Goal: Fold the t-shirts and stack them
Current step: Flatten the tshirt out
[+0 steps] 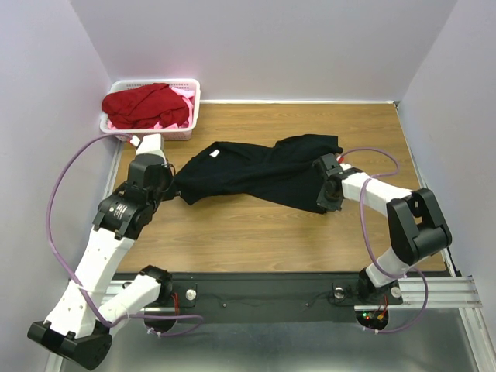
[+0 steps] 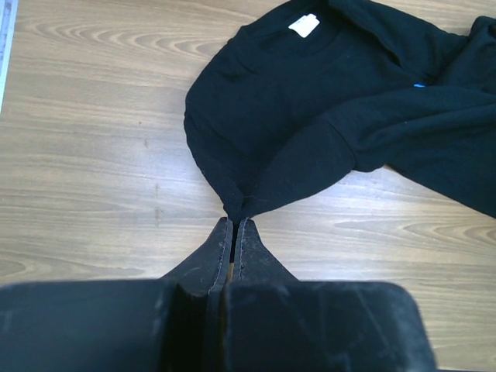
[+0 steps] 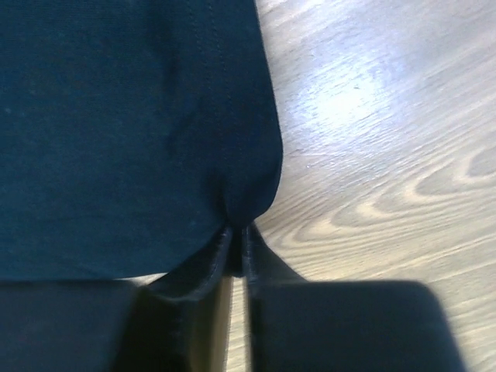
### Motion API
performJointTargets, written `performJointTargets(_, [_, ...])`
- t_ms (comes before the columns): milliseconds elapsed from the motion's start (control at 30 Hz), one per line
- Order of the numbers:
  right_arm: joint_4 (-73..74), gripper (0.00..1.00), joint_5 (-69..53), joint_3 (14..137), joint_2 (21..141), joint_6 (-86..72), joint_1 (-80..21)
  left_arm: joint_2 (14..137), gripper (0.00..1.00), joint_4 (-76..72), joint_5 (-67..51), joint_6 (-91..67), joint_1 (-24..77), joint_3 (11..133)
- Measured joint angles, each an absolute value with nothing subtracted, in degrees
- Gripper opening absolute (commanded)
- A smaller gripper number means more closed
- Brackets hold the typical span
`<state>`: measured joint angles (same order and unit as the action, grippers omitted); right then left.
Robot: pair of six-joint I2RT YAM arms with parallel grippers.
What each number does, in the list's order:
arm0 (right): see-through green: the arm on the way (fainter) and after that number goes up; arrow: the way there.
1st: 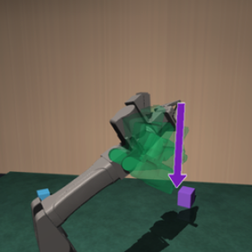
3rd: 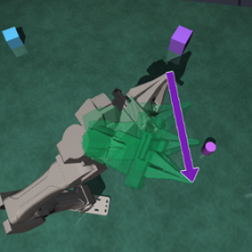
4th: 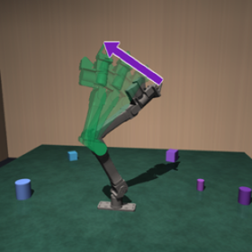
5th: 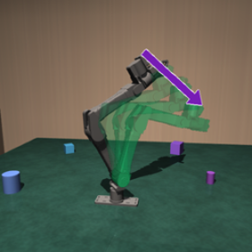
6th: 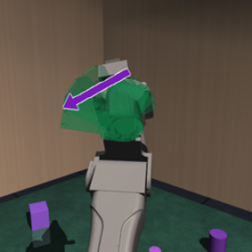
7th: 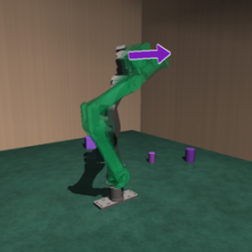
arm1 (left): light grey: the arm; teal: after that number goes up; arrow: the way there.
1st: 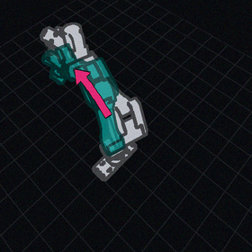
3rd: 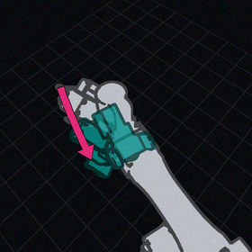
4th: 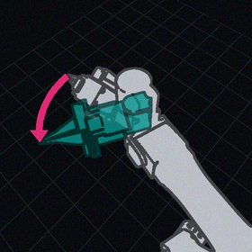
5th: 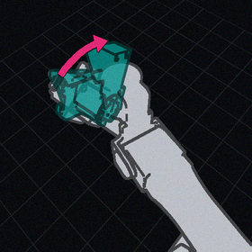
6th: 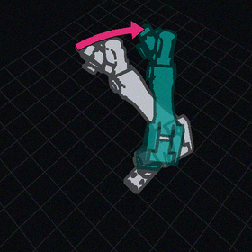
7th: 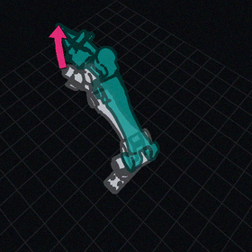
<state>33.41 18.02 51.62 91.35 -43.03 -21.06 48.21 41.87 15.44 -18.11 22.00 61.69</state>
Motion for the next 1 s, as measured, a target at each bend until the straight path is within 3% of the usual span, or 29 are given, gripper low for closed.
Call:
performJointTargets(67, [33.8, 0.01, 18.4, 52.1, 91.5, -42.6, -21.2, 48.2, 0.0, 41.8, 16.0, -18.0, 22.0, 61.6])
performJointTargets(267, [38.5, 0.01, 21.6, 55.5, 92.7, -38.9, -20.3, 49.9, 0.0, 42.0, 19.8, -17.3, 22.0, 62.5])
performJointTargets(400, [42.5, 0.01, 22.9, 63.6, 92.2, -34.5, -16.0, 56.1, 0.0, 41.8, 22.8, -15.8, 21.8, 69.6])
performJointTargets(633, [45.1, 0.01, 24.6, 91.4, 91.1, -25.1, -5.1, 71.0, 0.0, 39.5, 27.3, -12.1, 21.6, 98.6])
performJointTargets(800, [46.6, 0.01, 25.2, 111.8, 91.4, -20.7, -3.7, 79.1, 0.0, 37.3, 28.3, -9.3, 21.6, 121.0])
performJointTargets(1000, [45.9, 0.01, 26.0, 132.8, 91.4, -16.9, -3.8, 76.0, 0.0, 27.6, 26.1, -6.4, 21.6, 125.7])
